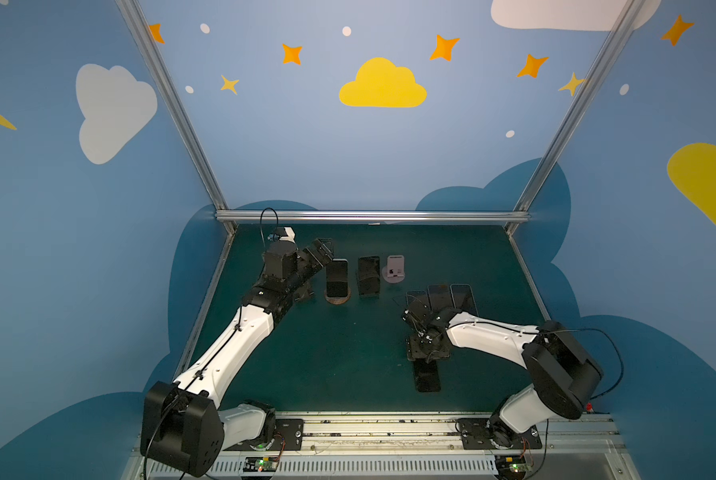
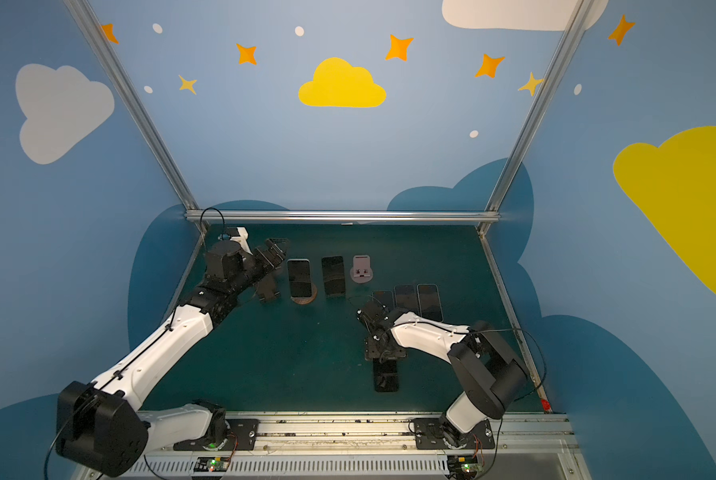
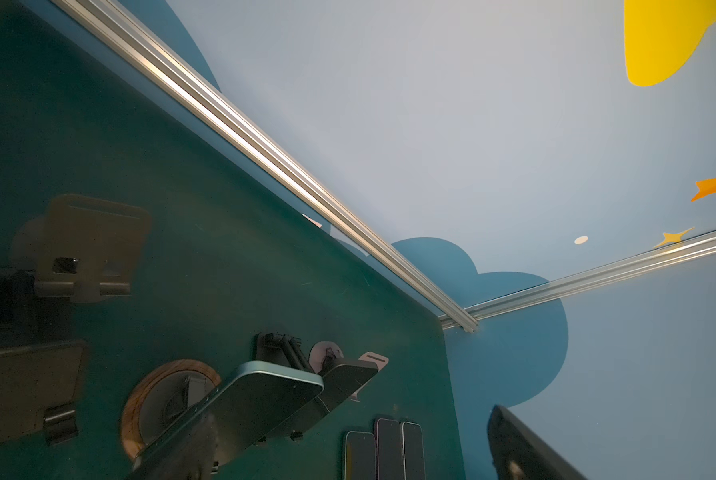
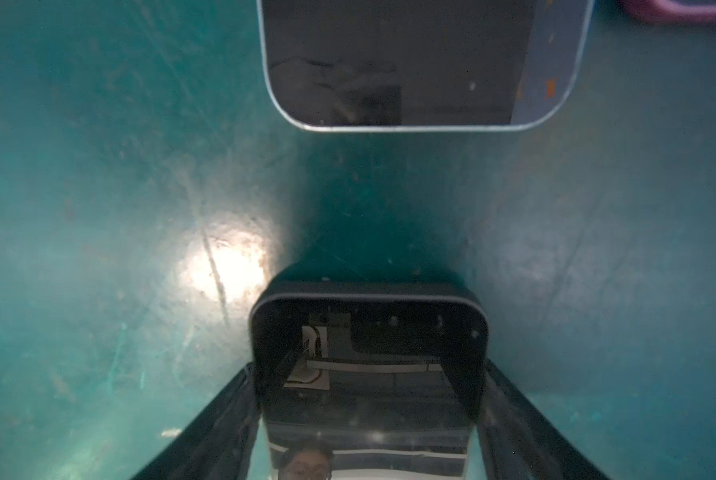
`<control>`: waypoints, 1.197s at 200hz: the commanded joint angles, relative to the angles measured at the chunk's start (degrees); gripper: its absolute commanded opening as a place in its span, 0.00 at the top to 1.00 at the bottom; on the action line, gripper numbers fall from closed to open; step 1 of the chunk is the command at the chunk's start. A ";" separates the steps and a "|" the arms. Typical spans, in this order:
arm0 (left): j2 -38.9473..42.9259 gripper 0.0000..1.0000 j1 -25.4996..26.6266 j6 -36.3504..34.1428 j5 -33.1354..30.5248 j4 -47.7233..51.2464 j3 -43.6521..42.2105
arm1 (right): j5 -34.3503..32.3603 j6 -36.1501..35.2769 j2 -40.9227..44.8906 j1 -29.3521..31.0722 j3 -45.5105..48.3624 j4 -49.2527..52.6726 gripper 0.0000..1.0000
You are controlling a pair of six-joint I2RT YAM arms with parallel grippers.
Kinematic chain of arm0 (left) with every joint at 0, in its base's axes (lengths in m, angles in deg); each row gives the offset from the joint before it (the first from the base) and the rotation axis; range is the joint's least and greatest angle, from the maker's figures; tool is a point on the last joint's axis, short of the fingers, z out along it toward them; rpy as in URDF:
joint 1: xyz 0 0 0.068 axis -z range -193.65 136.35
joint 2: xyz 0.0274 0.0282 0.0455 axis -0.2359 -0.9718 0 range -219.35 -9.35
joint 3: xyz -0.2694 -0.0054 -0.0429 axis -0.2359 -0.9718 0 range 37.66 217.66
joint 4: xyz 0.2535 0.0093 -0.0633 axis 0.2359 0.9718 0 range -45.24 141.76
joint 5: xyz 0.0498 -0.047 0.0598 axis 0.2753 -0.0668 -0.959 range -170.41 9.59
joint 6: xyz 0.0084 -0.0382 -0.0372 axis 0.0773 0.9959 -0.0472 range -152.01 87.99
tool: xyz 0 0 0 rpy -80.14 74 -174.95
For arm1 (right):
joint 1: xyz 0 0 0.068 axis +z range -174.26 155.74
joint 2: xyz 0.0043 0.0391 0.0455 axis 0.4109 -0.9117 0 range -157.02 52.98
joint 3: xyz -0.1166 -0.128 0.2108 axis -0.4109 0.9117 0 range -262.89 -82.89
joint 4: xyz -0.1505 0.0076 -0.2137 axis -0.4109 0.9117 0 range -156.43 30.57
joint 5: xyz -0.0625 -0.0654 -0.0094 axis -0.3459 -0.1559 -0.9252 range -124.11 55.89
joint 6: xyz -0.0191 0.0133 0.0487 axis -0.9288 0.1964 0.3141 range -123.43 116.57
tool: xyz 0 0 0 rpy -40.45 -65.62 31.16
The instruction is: Remove the phone from the phone stand
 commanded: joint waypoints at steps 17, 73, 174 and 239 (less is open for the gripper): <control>1.16 0.00 0.25 -0.60 -0.91 0.55 0.39 | 7.79 -1.82 -5.88 1.25 1.48 2.94 0.23; 1.11 0.00 0.23 -0.87 -0.91 0.64 0.57 | 0.58 -3.41 3.16 1.06 -4.48 13.10 0.15; 2.32 0.00 -0.40 -1.20 -1.53 1.07 0.75 | -7.52 -7.39 14.03 1.86 -23.33 16.63 0.17; 7.27 0.00 -1.04 -0.58 -16.74 5.50 -0.59 | -11.39 -9.43 16.38 3.06 -16.91 -14.22 0.16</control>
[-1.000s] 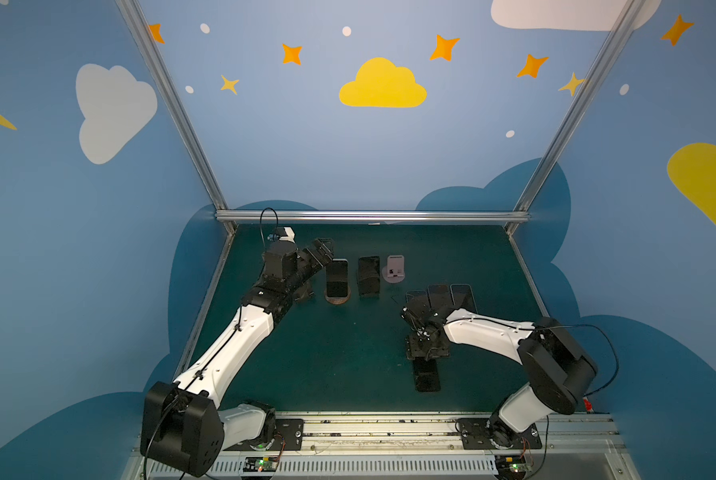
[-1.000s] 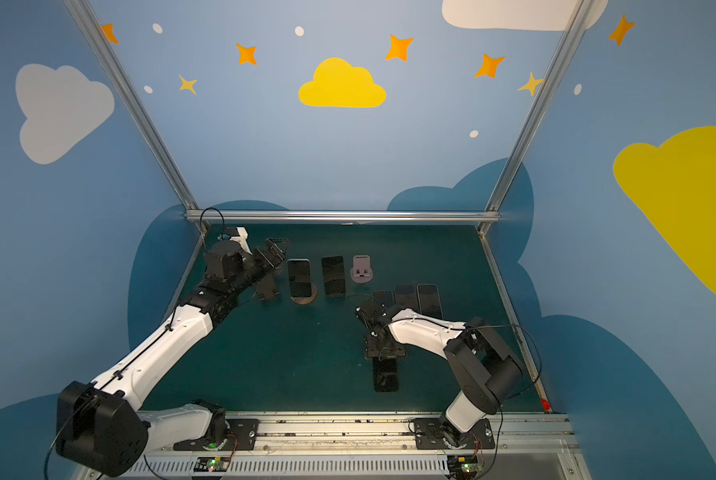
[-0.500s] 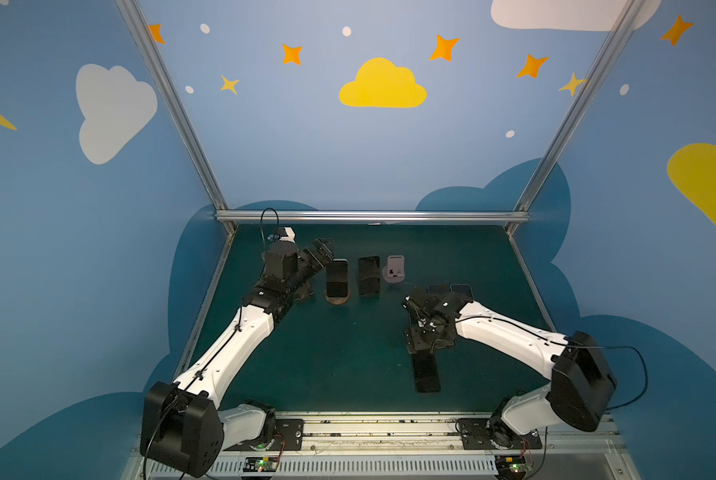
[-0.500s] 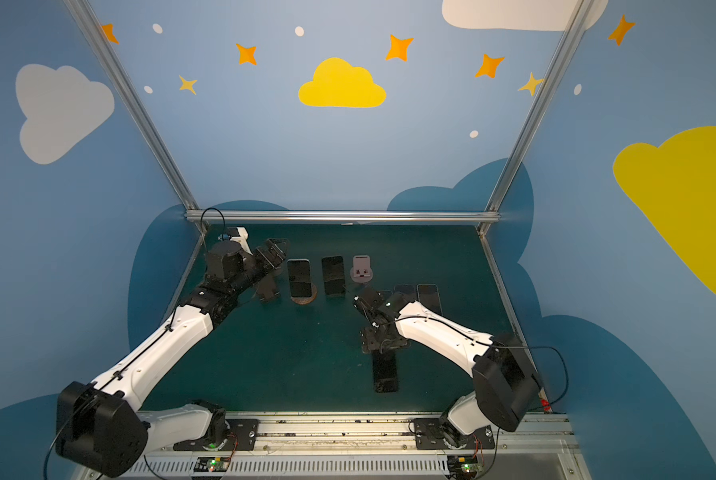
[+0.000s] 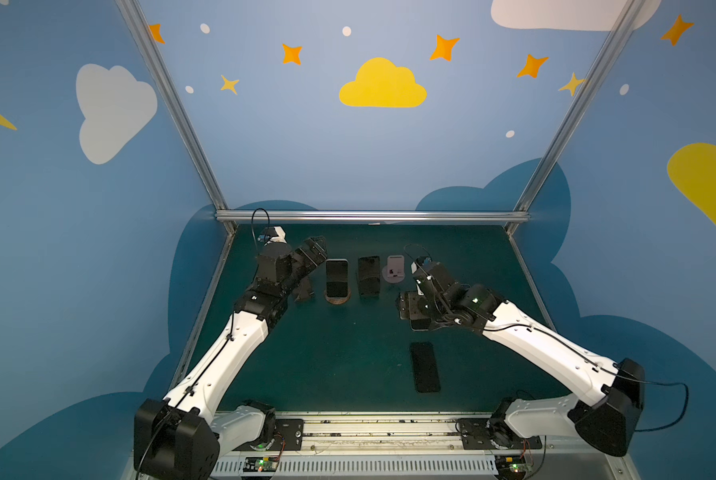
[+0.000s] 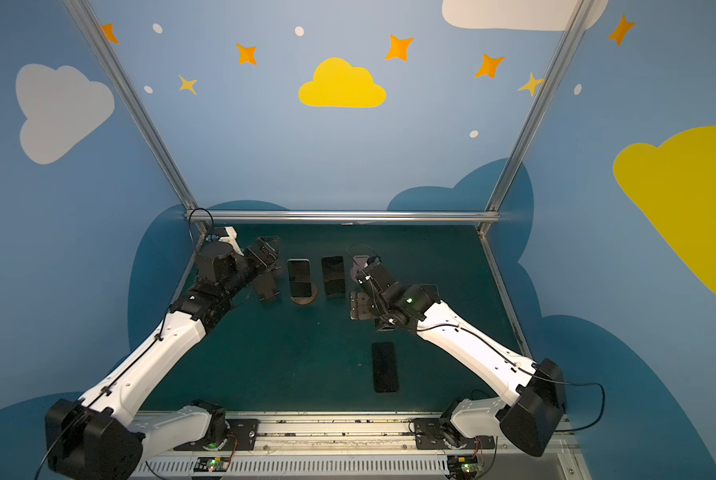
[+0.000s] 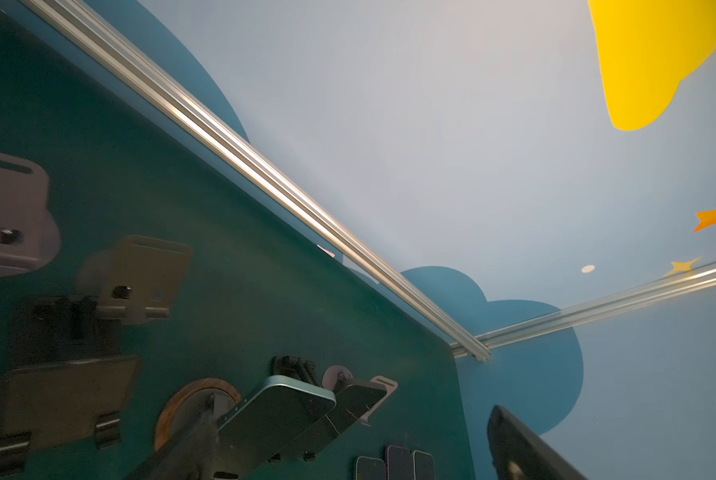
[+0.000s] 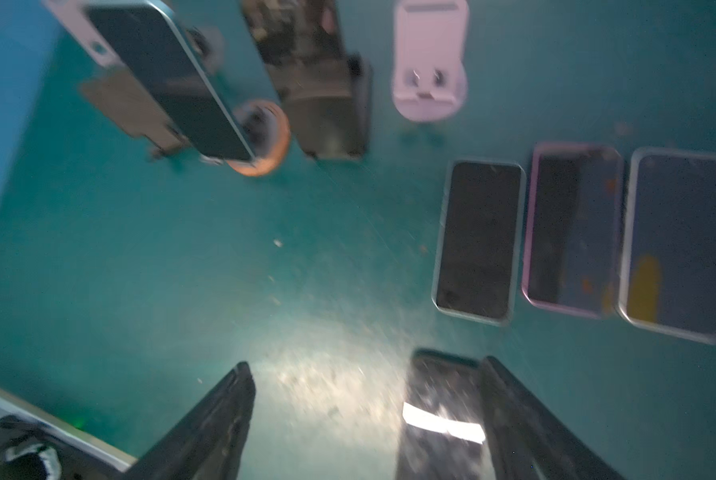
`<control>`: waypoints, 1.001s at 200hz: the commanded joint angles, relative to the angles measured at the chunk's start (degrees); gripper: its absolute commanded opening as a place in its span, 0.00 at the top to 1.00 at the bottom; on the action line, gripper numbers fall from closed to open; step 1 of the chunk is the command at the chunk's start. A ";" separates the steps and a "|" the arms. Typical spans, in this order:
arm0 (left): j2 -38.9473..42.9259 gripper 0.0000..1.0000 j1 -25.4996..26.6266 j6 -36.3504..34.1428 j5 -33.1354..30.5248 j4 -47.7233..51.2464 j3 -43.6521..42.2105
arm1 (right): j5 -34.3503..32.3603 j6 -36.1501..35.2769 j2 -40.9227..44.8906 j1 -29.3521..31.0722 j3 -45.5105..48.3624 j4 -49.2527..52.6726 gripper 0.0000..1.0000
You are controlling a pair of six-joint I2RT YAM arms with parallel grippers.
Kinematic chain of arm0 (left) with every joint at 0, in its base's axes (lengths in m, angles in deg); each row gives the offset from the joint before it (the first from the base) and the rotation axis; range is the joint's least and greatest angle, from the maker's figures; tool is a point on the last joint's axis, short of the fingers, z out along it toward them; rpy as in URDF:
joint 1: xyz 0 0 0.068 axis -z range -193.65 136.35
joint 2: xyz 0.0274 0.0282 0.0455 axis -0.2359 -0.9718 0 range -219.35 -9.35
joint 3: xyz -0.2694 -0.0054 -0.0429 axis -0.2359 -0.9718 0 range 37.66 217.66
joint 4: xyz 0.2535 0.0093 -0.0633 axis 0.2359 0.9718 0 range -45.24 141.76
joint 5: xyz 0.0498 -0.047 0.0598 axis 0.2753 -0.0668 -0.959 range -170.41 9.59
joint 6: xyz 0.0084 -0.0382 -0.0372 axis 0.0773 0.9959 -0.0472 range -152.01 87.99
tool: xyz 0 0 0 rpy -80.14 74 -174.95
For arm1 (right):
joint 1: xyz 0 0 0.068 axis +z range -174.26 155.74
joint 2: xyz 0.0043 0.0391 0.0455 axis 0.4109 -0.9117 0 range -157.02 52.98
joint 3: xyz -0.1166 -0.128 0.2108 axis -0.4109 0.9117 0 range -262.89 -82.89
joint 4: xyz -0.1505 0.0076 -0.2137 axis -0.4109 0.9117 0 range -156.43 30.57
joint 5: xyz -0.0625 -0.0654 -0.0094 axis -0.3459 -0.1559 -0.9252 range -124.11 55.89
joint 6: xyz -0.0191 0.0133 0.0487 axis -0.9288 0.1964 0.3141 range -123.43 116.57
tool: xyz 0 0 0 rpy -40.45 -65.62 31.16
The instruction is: Remove the phone from the phone stand
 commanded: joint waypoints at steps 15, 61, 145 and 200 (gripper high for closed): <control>2.96 0.00 -0.58 1.92 -14.42 3.92 -1.05 | -11.04 2.69 -1.49 1.55 0.90 -13.56 0.15; 3.84 0.00 -3.52 8.29 -17.95 7.51 -0.95 | -14.45 0.21 -7.53 4.34 -4.51 -14.29 0.15; 3.84 0.00 -6.76 10.54 -20.54 8.49 -1.25 | -9.97 -4.40 -14.53 5.63 -11.62 -17.68 0.19; 1.94 0.00 -7.64 11.38 -16.19 8.19 -0.88 | -9.88 -7.88 -16.01 5.78 -12.72 -17.78 0.12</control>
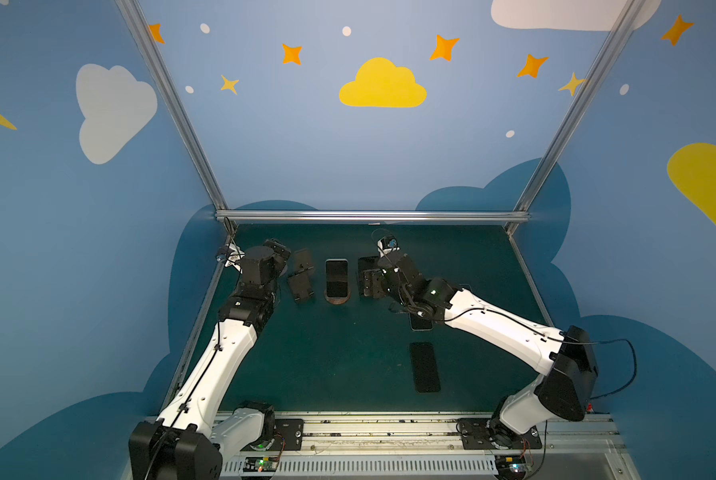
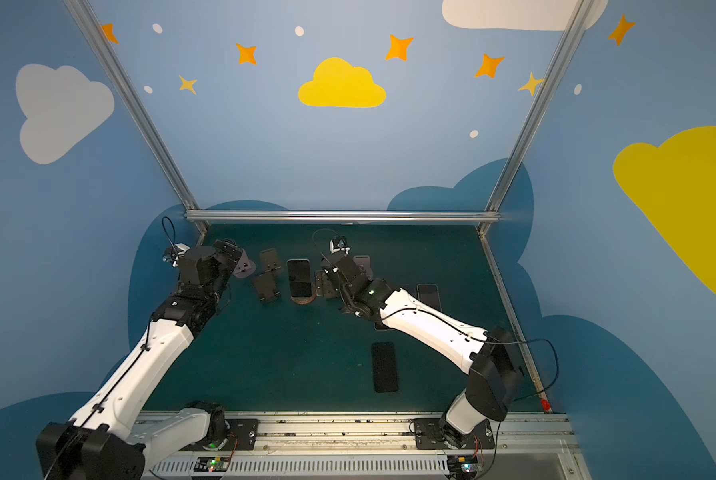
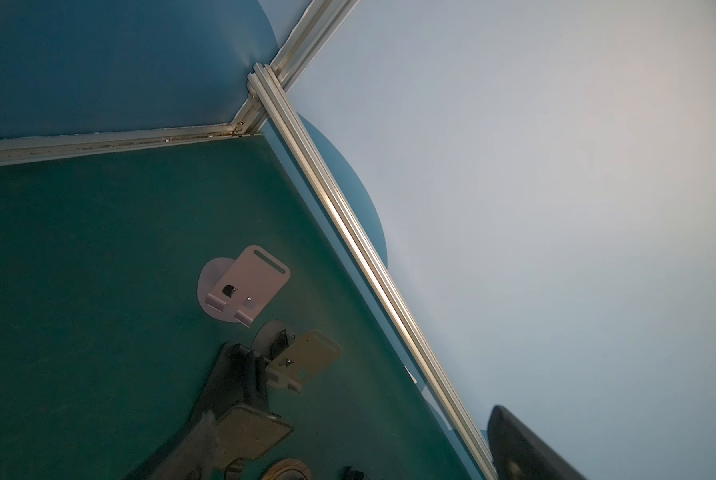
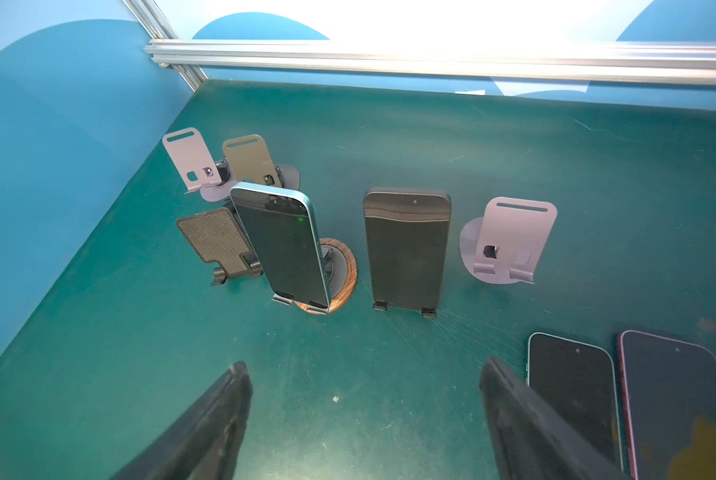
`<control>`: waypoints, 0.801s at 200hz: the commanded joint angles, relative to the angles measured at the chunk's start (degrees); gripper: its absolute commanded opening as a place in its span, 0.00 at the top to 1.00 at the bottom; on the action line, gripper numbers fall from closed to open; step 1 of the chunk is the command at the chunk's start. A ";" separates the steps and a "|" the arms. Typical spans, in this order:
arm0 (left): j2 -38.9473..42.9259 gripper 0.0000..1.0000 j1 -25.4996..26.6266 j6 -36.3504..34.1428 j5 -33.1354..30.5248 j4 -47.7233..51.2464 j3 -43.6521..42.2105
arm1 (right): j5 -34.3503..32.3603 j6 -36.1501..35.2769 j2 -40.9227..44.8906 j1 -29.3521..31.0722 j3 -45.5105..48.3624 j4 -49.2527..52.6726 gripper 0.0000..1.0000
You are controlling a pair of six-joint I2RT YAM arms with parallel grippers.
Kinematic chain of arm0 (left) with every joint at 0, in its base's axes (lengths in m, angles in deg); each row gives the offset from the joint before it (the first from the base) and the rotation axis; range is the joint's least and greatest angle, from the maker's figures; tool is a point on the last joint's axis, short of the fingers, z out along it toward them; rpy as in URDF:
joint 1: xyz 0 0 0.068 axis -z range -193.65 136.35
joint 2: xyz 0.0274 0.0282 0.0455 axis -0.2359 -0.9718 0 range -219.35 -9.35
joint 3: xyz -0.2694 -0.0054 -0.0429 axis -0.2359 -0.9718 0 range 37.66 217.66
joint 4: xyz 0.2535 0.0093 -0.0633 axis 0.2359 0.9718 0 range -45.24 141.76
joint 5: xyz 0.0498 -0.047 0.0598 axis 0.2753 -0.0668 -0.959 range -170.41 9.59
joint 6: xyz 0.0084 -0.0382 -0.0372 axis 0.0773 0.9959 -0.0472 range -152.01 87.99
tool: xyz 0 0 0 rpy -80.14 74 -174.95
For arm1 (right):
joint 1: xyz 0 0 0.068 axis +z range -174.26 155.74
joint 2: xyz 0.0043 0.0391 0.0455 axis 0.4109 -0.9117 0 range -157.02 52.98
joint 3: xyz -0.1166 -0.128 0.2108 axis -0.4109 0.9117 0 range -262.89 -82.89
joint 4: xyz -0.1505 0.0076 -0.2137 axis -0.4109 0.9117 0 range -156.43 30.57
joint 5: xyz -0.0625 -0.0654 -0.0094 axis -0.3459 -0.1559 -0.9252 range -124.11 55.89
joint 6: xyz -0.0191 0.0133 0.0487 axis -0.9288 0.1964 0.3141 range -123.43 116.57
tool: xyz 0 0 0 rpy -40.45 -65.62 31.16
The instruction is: Remove the phone from the phone stand
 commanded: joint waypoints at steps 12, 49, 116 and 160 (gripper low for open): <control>-1.09 0.00 -0.41 0.15 2.47 0.62 0.59 | 0.50 -3.15 -2.87 0.34 -4.67 0.69 0.11; -1.37 0.00 -0.58 0.68 3.16 0.69 0.67 | 0.13 -4.29 -9.49 0.30 -11.47 3.03 0.10; -0.54 0.00 -1.37 0.87 4.76 -0.32 0.35 | -11.14 -5.89 -17.74 -0.01 -19.66 1.31 0.08; -0.72 0.00 -2.57 0.93 8.71 -2.69 -0.34 | -11.21 -7.34 -21.24 -1.75 -22.99 0.98 0.08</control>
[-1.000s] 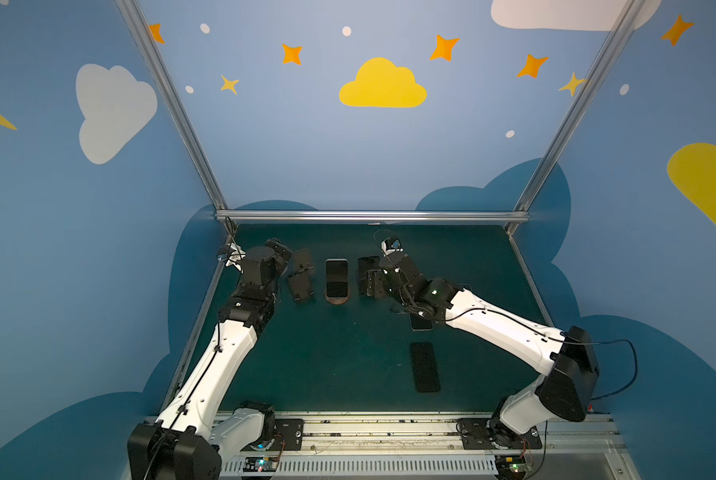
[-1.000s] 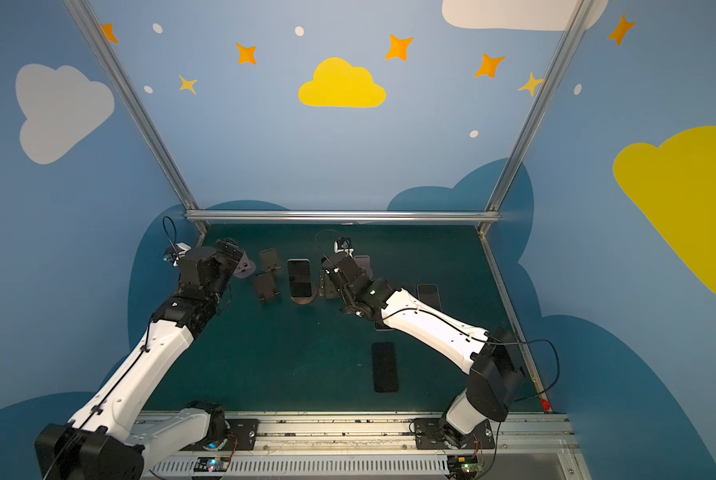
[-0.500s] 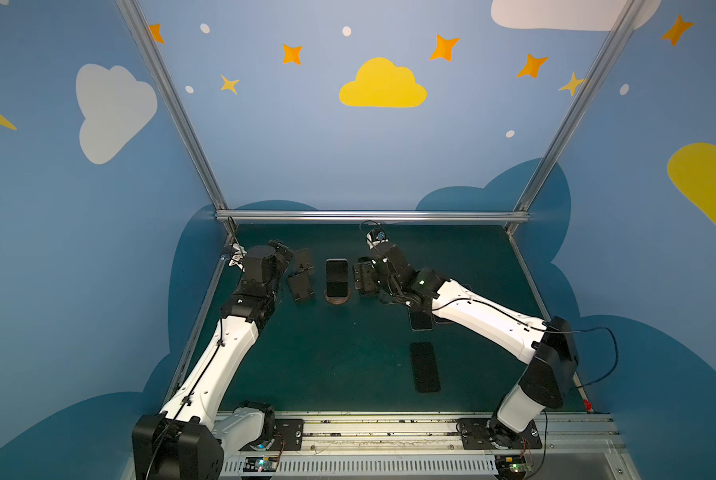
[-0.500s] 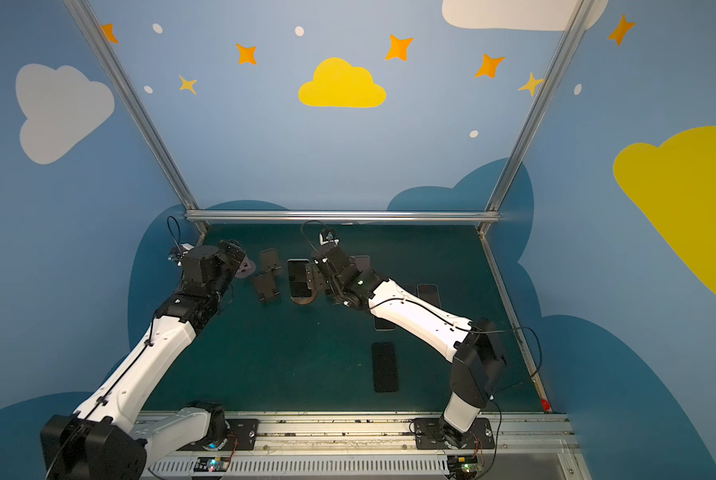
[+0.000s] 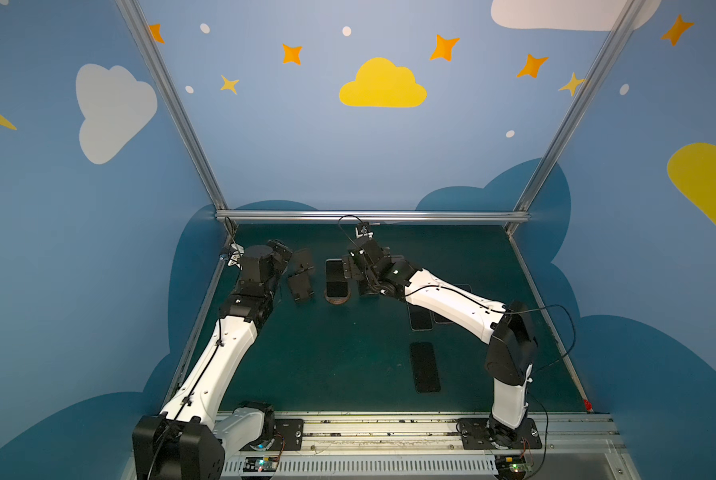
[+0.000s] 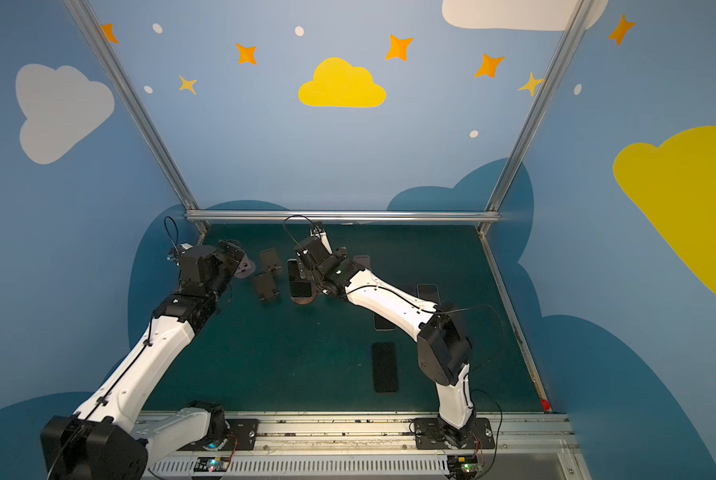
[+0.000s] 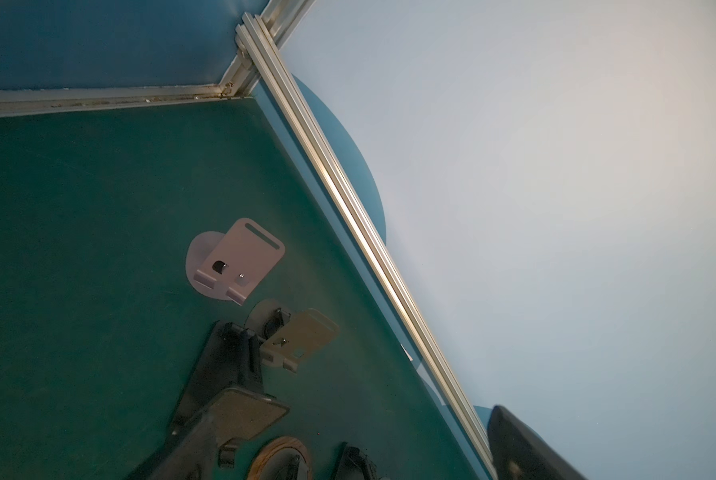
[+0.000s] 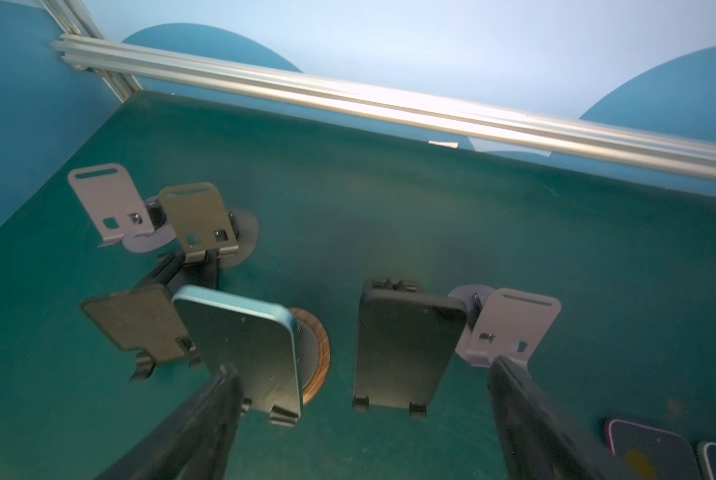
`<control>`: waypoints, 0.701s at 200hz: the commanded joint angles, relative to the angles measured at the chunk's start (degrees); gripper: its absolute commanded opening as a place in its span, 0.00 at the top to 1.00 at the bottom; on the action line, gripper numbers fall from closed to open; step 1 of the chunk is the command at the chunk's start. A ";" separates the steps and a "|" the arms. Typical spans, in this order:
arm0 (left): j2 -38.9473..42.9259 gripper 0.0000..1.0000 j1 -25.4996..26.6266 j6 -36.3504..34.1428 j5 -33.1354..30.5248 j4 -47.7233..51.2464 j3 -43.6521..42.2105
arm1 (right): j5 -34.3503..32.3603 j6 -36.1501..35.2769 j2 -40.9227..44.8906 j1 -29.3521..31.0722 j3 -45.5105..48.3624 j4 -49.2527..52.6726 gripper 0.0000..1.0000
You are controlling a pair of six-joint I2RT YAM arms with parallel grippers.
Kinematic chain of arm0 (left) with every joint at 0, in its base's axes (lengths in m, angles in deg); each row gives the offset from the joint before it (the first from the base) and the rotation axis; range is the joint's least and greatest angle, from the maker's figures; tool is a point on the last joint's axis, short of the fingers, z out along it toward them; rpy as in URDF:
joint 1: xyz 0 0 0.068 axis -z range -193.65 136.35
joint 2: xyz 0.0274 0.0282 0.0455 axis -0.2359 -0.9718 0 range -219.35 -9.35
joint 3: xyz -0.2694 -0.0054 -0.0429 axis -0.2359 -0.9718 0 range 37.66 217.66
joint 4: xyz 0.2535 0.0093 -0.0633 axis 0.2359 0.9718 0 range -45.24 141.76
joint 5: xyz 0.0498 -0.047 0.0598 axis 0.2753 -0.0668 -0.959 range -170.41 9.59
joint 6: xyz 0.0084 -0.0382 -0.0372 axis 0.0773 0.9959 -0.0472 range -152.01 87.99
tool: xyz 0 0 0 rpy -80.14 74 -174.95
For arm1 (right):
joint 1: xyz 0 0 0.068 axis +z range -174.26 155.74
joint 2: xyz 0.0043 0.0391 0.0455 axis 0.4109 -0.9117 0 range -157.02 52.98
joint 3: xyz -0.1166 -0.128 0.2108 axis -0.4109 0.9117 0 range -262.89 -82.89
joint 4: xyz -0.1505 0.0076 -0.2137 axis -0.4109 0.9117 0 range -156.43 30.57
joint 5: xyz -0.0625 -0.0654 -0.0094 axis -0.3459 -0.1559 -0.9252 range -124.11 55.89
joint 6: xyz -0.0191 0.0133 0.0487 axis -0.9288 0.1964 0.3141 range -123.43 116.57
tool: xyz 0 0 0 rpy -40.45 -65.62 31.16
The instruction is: Remove the phone from the phone stand
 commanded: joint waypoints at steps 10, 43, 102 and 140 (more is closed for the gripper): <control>0.40 0.00 -0.96 -0.11 3.16 -2.47 -0.36 | -0.17 -3.55 -1.11 -1.58 -1.00 -3.41 0.08; -0.37 0.00 -1.37 0.12 4.11 -2.47 -0.30 | 3.53 -5.36 -1.30 -4.02 -0.24 -5.77 0.07; -1.59 0.00 -2.94 0.58 6.95 -3.08 -0.12 | 10.92 -3.65 -5.50 -8.81 -4.53 -0.13 0.06; -2.26 0.00 -3.88 1.18 9.08 -3.87 -0.19 | 14.17 -2.05 -7.24 -10.04 -5.15 0.12 0.06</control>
